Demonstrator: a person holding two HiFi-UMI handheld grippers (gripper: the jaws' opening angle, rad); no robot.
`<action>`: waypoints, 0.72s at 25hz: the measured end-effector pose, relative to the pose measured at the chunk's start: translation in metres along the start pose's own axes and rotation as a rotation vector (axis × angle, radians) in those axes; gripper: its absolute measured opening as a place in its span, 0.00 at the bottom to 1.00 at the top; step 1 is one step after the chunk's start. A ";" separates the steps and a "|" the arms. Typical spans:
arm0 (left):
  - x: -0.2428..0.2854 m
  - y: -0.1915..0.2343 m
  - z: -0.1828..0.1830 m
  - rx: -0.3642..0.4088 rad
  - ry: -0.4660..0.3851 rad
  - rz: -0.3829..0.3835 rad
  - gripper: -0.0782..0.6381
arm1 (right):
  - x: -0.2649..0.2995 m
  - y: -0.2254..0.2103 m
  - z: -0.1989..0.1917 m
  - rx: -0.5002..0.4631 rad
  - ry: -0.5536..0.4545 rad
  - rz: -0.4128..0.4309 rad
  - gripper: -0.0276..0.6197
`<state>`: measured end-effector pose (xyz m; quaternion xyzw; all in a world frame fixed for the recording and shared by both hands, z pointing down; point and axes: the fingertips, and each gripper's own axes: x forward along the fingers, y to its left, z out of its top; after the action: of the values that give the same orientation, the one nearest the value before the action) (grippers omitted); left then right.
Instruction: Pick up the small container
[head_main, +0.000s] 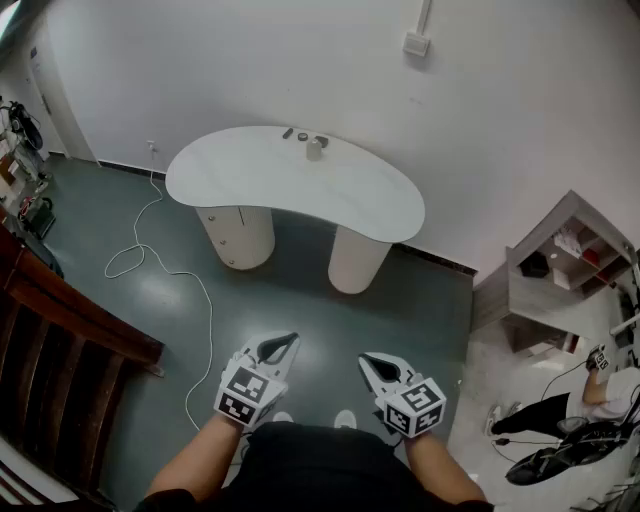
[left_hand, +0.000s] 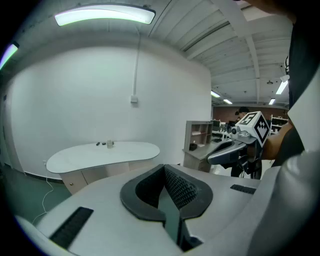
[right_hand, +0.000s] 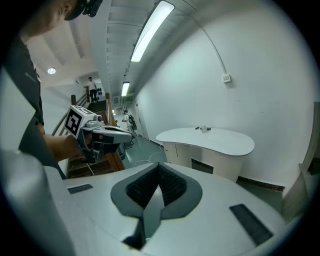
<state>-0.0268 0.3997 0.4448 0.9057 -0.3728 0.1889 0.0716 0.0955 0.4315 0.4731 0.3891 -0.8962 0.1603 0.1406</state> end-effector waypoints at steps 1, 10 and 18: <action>0.000 0.000 0.000 0.001 0.000 0.001 0.13 | 0.000 0.001 0.001 -0.004 0.000 0.002 0.04; -0.004 0.002 -0.001 0.003 -0.003 0.006 0.13 | 0.002 0.007 0.002 -0.007 -0.002 0.012 0.04; -0.010 0.010 -0.015 -0.053 0.015 -0.006 0.13 | 0.009 0.015 0.001 0.016 -0.004 0.013 0.04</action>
<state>-0.0447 0.4036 0.4545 0.9032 -0.3743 0.1854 0.0991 0.0784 0.4353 0.4729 0.3847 -0.8977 0.1677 0.1344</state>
